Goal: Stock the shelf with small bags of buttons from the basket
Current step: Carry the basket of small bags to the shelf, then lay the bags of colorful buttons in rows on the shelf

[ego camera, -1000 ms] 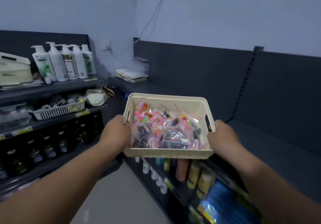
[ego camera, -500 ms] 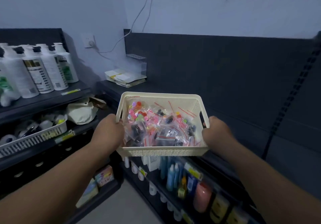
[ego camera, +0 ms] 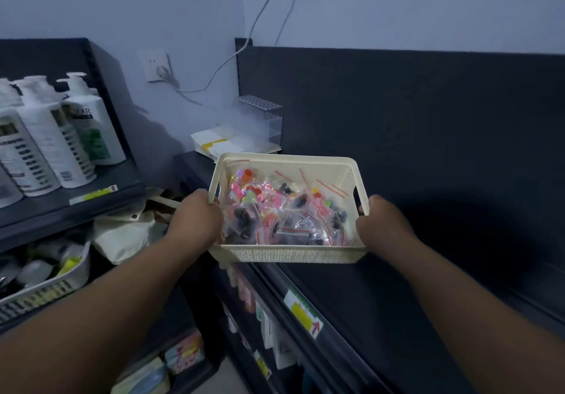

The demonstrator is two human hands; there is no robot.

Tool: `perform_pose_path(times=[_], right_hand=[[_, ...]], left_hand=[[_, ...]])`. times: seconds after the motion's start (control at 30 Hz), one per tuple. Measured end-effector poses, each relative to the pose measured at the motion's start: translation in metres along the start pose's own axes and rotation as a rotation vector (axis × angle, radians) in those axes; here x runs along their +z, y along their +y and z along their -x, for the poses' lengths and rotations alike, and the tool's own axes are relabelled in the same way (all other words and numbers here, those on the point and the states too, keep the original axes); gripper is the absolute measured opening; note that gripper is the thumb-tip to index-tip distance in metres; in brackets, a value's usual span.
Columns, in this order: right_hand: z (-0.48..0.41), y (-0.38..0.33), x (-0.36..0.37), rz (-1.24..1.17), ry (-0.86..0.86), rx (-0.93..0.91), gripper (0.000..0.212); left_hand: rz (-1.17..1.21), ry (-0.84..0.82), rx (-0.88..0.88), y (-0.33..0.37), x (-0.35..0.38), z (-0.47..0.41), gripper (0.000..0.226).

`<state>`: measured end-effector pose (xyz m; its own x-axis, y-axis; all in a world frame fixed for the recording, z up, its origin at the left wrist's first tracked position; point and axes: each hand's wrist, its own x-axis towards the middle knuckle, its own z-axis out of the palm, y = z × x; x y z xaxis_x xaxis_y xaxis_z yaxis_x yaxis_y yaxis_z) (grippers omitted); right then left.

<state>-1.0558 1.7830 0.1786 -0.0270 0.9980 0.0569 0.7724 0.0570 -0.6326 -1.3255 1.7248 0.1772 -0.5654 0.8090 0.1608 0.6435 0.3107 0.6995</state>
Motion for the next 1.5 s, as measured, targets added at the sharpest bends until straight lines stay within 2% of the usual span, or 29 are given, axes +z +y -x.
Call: perform_pose_path(times=[0.47, 0.6, 0.67, 0.73, 0.77, 0.83, 0.9, 0.93, 0.97, 1.03, 1.1, 1.17, 1.3, 1.4, 1.5], right_hand=[[-0.134, -0.028, 0.083, 0.005, 0.046, 0.229, 0.011], [-0.172, -0.038, 0.097, 0.066, 0.058, 0.317, 0.019], [-0.187, -0.037, 0.104, 0.021, 0.072, 0.365, 0.024], [-0.195, -0.034, 0.112, -0.051, 0.092, 0.411, 0.024], [-0.197, -0.034, 0.116, -0.081, 0.106, 0.423, 0.022], [-0.197, -0.036, 0.121, -0.144, 0.144, 0.429, 0.020], [-0.195, -0.043, 0.123, -0.157, 0.200, 0.435, 0.018], [-0.192, -0.046, 0.125, -0.125, 0.234, 0.445, 0.016], [-0.188, -0.049, 0.128, -0.080, 0.269, 0.461, 0.016], [-0.178, -0.055, 0.137, 0.004, 0.332, 0.496, 0.019], [-0.164, -0.060, 0.148, 0.024, 0.395, 0.530, 0.039], [-0.151, -0.063, 0.161, -0.054, 0.474, 0.575, 0.061], [-0.144, -0.071, 0.189, -0.272, 0.524, 0.608, 0.082], [-0.154, -0.069, 0.189, -0.280, 0.522, 0.598, 0.072], [-0.171, -0.065, 0.176, -0.179, 0.467, 0.574, 0.062]], left_hand=[[-0.073, -0.267, 0.129, -0.014, 0.077, -0.213, 0.020], [-0.181, -0.502, 0.148, -0.020, 0.086, -0.259, 0.019], [-0.263, -0.687, 0.162, -0.021, 0.087, -0.278, 0.024], [-0.432, -0.801, 0.244, -0.019, 0.088, -0.293, 0.026], [-0.538, -0.785, 0.334, -0.016, 0.089, -0.299, 0.025], [-0.689, -0.558, 0.572, -0.008, 0.093, -0.308, 0.023], [-0.632, -0.312, 0.744, 0.001, 0.099, -0.315, 0.021], [-0.566, -0.250, 0.832, 0.006, 0.107, -0.320, 0.020], [-0.507, -0.247, 0.919, 0.010, 0.116, -0.326, 0.021], [-0.435, -0.363, 1.055, 0.018, 0.137, -0.335, 0.023], [-0.421, -0.478, 1.117, 0.026, 0.156, -0.341, 0.024], [-0.437, -0.538, 1.133, 0.031, 0.169, -0.344, 0.024], [-0.429, -0.602, 1.080, 0.034, 0.181, -0.345, 0.026], [-0.420, -0.585, 1.056, 0.031, 0.179, -0.346, 0.039], [-0.414, -0.592, 1.004, 0.023, 0.174, -0.349, 0.041]])
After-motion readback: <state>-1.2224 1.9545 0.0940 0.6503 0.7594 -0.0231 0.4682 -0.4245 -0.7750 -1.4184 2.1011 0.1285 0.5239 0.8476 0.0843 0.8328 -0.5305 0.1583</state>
